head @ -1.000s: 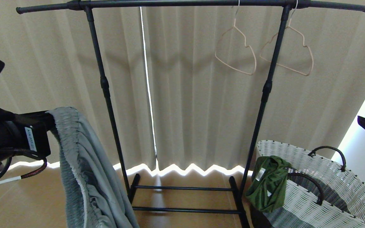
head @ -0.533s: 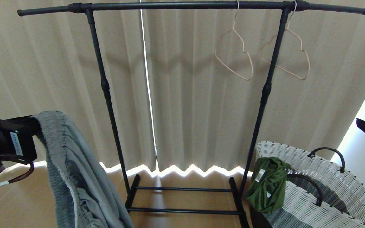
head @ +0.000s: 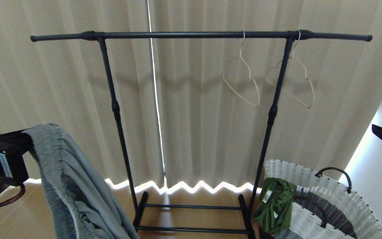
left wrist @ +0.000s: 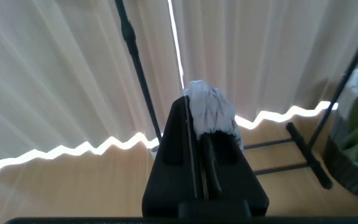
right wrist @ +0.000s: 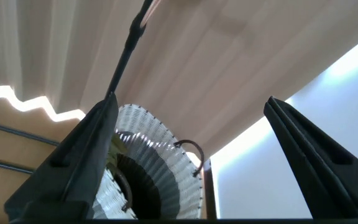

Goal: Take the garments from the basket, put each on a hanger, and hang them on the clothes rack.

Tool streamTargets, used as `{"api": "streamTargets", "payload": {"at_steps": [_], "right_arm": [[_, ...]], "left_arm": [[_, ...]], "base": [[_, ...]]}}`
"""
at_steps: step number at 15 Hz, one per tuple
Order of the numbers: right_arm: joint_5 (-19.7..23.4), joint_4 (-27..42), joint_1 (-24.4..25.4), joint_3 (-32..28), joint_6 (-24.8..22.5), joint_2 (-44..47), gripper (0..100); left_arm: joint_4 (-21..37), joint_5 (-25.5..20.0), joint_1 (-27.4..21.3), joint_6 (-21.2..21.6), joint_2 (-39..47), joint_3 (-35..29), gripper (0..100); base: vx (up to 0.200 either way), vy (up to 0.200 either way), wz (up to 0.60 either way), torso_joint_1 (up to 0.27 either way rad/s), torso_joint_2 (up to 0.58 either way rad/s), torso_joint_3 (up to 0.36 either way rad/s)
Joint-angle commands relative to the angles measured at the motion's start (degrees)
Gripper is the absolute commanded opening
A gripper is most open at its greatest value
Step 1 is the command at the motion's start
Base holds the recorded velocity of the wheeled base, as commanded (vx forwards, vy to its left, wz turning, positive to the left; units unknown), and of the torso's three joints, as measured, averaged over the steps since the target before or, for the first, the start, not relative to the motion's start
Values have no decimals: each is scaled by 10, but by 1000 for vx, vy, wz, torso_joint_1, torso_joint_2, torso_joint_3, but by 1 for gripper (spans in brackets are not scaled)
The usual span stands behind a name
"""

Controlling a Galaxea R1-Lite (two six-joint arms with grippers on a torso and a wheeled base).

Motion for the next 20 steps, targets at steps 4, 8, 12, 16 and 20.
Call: {"api": "streamTargets", "payload": {"at_steps": [4,8,12,16,20], "right_arm": [[0,0,0,2,1,0,100],[0,-1,0,2,1,1,100],[0,0,0,2,1,1,100],[0,0,0,2,1,-1,100],[2,0,0,2,1,0,100]], "left_arm": [[0,0,2,0,-15,5,0],[0,0,2,0,-20,10,0],[0,0,2,0,-23,11,0],[0,0,2,0,-24,12,0],[1,0,2,2,-29,14,0]], "base": [[0,0,0,156,-298,-154],[0,0,0,39,-16,-13],[0,0,0,0,0,0],[0,0,0,163,-344,-186],[0,0,0,209,-443,-232]]}}
